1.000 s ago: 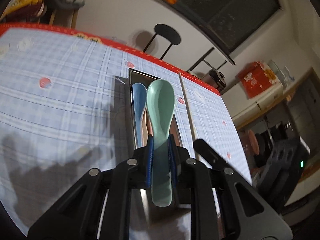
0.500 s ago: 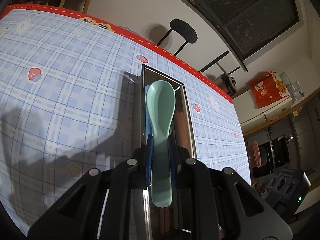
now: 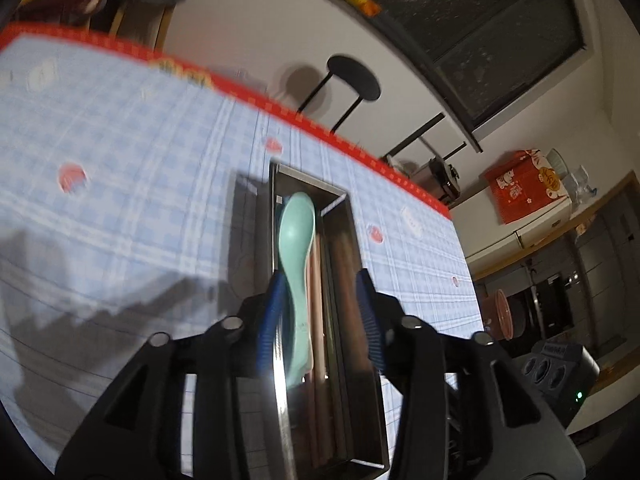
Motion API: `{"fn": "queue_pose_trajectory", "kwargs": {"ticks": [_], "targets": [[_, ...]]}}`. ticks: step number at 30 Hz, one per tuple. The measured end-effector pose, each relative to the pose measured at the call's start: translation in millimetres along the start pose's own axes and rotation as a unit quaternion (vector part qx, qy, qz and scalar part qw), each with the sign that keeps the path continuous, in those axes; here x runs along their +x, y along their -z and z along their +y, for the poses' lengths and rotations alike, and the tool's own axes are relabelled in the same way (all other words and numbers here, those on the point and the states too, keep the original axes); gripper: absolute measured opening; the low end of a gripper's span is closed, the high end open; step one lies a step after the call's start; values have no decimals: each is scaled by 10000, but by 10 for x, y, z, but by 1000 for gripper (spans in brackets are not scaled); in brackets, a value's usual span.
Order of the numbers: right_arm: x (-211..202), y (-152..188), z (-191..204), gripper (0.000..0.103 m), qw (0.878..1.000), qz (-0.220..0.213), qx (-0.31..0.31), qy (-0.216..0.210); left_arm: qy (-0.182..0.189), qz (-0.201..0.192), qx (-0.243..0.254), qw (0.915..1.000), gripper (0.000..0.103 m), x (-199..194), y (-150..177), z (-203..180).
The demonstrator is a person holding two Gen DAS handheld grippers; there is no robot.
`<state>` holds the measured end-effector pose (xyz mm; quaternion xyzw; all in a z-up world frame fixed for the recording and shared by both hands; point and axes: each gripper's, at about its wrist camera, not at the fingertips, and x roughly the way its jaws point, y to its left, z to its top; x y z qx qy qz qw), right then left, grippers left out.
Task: Organize utensils
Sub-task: 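Lower the spoon into the tray and open the left tool while the right tool drops the chopstick, then move both tools back toward the remaining wooden and blue chopsticks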
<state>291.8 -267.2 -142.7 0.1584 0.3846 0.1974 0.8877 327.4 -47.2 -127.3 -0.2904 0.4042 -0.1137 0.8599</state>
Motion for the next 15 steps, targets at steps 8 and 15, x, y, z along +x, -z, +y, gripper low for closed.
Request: {"fn": "queue_pose_trajectory", "kwargs": {"ticks": [8,15], "targets": [[-239,-66,145,93,9985,-250,-238,424,-461,-671,585,9950,94,-721,19,3],[-368,-50,384,97,9966,-272,-589,514,-1361,-921,1025,9811,97,-1286,251,185]]}}
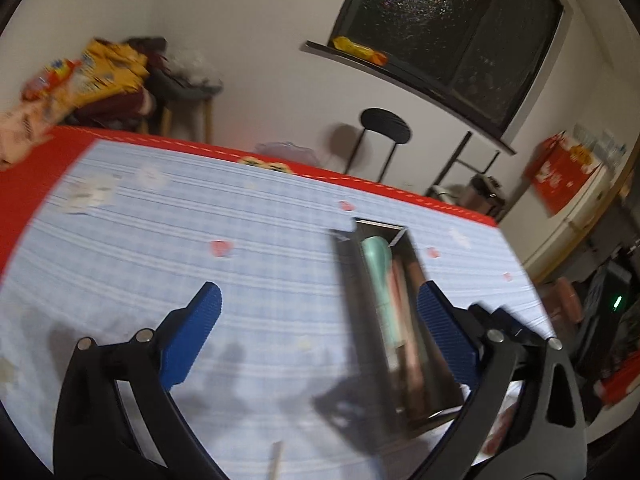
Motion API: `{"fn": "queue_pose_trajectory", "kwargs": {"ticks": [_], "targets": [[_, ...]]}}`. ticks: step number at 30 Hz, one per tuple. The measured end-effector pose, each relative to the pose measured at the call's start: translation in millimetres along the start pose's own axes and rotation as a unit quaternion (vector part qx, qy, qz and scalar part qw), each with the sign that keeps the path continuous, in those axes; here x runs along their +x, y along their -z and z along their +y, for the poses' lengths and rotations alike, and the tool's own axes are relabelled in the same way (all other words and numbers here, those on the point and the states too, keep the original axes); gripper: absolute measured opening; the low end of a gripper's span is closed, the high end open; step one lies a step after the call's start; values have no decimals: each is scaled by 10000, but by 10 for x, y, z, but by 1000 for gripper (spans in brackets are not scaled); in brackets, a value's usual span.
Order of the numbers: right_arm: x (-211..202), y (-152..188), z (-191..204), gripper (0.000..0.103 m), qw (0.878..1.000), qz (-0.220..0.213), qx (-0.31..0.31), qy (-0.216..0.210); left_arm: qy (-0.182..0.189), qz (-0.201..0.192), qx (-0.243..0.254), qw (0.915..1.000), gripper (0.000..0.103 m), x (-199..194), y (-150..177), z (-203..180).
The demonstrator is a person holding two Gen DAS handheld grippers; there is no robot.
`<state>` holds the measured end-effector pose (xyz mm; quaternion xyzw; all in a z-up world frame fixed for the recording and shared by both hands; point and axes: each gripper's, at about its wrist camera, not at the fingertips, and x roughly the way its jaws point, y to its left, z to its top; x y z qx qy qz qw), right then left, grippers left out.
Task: Organize utensils
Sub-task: 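Move both tools back toward the remaining wooden and blue chopsticks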
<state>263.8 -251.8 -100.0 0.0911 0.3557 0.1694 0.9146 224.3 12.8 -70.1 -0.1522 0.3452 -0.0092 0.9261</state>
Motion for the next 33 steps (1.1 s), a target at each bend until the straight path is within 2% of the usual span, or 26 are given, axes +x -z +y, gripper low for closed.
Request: {"fn": "queue_pose_trajectory", "kwargs": {"ticks": [7,13,21,33], "targets": [[-180,259,314,97,9981,83,-609,68,-580,-45,483,9971,97,-401,379,252],[-299,598,425,97,9959,229,-857,179,-597,-22,867,9944,97,-593,690,328],[-437,843,533,97,9928,313,-1103,339,-560,94,1345,9893,97,-712,1003,242],[-581,1194,561,97,9902,468,-1276,324,-537,439,1484,9865,97,-712,1450,279]]}}
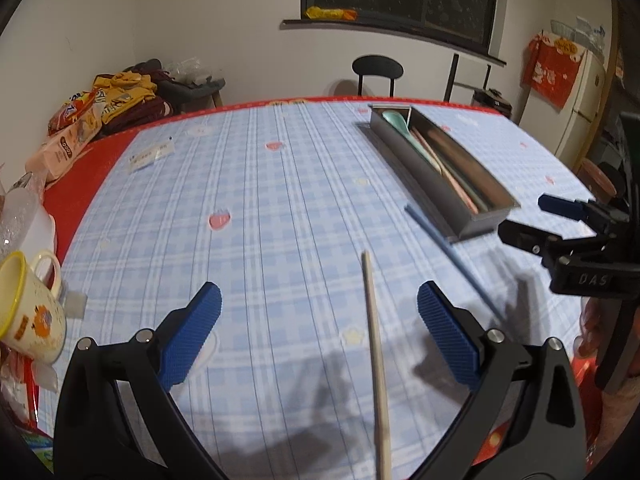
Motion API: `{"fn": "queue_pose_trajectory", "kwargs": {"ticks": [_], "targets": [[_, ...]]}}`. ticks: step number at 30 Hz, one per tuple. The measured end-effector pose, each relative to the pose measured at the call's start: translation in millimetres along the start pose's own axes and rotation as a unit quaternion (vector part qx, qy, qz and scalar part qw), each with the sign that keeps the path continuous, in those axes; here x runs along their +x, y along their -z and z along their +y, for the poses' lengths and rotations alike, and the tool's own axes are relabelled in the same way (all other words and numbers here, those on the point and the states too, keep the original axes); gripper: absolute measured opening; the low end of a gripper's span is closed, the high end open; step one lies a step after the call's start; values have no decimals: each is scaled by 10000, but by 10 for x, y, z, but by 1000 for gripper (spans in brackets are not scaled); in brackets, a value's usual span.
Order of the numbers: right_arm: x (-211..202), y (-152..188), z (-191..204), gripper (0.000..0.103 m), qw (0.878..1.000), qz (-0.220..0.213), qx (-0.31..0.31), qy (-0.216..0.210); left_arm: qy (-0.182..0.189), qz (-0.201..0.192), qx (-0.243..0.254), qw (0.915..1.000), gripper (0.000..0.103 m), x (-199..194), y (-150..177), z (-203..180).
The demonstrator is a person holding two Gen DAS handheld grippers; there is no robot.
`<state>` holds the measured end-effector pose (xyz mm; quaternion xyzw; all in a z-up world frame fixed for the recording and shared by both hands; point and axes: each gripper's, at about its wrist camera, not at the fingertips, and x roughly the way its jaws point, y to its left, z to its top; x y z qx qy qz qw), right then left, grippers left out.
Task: Organize utensils
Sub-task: 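Move both tools back toward the remaining wooden and blue chopsticks, then grasp the wooden chopstick with the left tool while the right tool grasps the blue chopstick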
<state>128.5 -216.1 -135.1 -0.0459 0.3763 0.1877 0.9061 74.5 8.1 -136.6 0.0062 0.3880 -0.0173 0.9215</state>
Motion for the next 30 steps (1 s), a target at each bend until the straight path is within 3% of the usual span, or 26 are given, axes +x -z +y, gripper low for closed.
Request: {"fn": "queue_pose_trajectory", "kwargs": {"ticks": [10,16,18,20,26,30], "targets": [[115,347,182,97,9951,491,-854,105,-161,408,580,9974,97,143,310,-135],[147,363,238,97,9940,539,-935,-163,-290,421,962,9940,97,203,342,-245],[161,363,263,91,9933,543,-993,-237,-278,400,1044,9933,97,207,345,-275],[201,342,289,74,9922,630,-1020,-349,-254,364,1128,9926,97,208,347,-303],[310,358,369,52,9893,761,-1147,-482,-151,328,1253,9915,96,212,332,-349],[347,335,368,43,9891,779,-1127,-539,-22,443,1231,9914,84,254,329,-362]]}}
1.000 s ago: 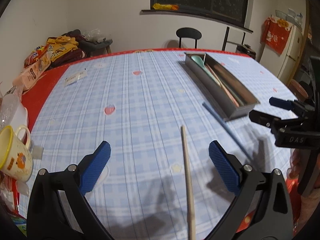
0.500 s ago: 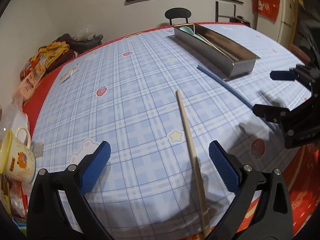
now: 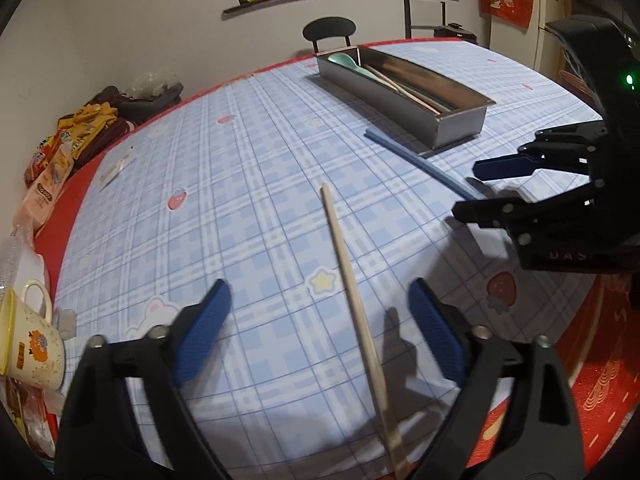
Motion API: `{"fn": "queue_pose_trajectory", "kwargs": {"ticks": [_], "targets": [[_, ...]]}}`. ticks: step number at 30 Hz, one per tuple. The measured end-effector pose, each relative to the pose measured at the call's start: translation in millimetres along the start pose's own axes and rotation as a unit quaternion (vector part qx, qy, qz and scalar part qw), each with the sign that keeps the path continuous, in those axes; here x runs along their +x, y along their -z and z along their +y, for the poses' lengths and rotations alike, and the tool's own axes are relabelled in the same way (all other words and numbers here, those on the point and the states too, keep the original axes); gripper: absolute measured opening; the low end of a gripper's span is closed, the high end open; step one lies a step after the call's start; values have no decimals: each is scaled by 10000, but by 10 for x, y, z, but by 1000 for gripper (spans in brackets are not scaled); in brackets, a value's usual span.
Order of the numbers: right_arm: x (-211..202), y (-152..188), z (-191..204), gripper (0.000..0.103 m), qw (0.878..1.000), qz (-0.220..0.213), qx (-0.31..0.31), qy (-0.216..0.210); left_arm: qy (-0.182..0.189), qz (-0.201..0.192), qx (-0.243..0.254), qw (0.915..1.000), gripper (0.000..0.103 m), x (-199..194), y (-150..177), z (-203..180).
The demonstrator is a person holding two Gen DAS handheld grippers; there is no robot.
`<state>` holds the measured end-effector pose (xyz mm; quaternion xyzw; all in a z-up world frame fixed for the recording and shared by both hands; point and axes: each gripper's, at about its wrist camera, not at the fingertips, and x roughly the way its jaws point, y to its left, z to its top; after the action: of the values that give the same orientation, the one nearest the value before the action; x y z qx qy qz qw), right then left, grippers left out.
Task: Organize utensils
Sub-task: 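Grasp the wooden chopstick with the left tool while the right tool grasps the blue chopstick, then lift and carry both chopsticks toward the steel tray with both tools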
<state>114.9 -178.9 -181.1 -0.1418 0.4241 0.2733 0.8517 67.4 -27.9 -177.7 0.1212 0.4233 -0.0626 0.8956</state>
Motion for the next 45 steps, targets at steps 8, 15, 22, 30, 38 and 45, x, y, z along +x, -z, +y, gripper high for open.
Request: {"fn": "queue_pose_trajectory", "kwargs": {"ticks": [8,15,22,30,38,45], "targets": [[41,-43,-9,31,9999,-81,20,-133,244,107,-106,9996,68,82,22,7],[30,-24,-42,20,9997,-172,59,-161,573,185,-180,9980,36,133,40,8],[13,-8,26,9,9995,-217,-113,-217,603,143,-95,9980,21,110,60,-27],[-9,17,120,8,9984,-271,-381,-333,533,178,-251,9981,11,101,108,110],[-9,24,120,8,9983,-291,-410,-306,546,76,-428,9976,10,103,145,189],[-8,25,115,8,9983,-291,-379,-343,597,-29,-524,9968,10,100,174,210]]}}
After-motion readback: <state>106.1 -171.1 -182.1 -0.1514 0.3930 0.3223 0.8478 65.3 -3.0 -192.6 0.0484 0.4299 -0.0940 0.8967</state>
